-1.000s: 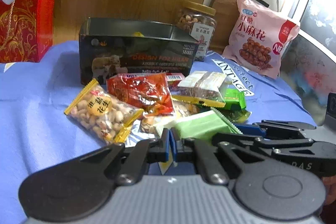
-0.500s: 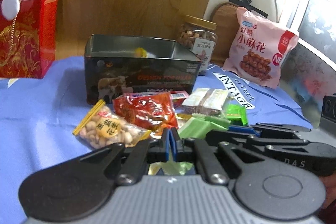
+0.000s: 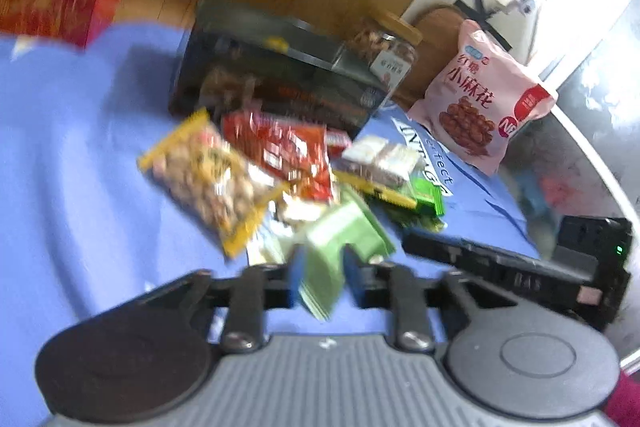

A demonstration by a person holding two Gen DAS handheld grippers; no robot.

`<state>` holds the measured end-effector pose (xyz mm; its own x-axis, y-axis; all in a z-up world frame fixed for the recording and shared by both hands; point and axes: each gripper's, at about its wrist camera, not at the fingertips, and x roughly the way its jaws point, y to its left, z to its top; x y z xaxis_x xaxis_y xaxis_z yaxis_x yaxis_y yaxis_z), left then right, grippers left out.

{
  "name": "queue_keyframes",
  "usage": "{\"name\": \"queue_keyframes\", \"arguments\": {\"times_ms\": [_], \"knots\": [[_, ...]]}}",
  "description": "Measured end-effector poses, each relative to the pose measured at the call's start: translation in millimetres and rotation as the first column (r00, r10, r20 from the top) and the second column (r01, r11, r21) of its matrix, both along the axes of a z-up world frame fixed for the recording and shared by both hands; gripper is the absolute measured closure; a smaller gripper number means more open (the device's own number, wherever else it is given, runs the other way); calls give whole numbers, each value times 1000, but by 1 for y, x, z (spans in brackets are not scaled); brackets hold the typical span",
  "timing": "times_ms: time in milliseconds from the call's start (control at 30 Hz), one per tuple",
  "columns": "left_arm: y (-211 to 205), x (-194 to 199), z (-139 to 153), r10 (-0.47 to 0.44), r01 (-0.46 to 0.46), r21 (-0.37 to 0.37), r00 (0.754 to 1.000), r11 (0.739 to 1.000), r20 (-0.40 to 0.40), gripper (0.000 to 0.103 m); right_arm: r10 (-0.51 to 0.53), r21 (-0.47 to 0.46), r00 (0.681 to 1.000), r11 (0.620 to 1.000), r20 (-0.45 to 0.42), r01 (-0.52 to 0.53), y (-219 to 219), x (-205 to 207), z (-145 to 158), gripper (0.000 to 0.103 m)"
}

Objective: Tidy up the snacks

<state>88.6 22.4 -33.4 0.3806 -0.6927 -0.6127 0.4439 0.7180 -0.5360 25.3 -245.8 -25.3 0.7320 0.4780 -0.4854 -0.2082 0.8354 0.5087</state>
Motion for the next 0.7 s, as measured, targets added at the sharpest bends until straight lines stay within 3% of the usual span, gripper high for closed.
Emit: {"name": "queue_keyframes", "arguments": {"times_ms": [100, 200, 233, 267, 367, 500, 700], "knots": [[2, 3, -15, 13, -19, -68, 995, 998, -96, 66, 18, 58, 1000, 998, -26, -17, -3, 13, -2, 66], [-1, 10, -34, 28, -48, -108, 984, 993, -177, 68, 27, 112, 997, 994, -75, -18, -4, 27, -11, 67], [-1, 10, -38, 33, -58, -136, 984, 989, -176, 71, 38, 141, 995, 990, -94, -24, -5, 29, -15, 69], [-1, 11, -39, 36, -63, -147, 983, 987, -182, 76, 48, 173, 993, 984, -111, -28, -5, 30, -19, 81], [0, 16, -42, 48, -77, -154, 981, 985, -189, 83, 36, 204, 992, 979, -117, -12, -4, 20, -20, 83], [-2, 19, -39, 33, -60, -152, 985, 987, -171, 83, 8, 251, 990, 967, -144, 29, -10, 5, -24, 85], [-5, 13, -22, 20, -36, -143, 994, 989, -106, 85, -18, 397, 979, 912, -201, 99, -20, -4, -34, 85]]}}
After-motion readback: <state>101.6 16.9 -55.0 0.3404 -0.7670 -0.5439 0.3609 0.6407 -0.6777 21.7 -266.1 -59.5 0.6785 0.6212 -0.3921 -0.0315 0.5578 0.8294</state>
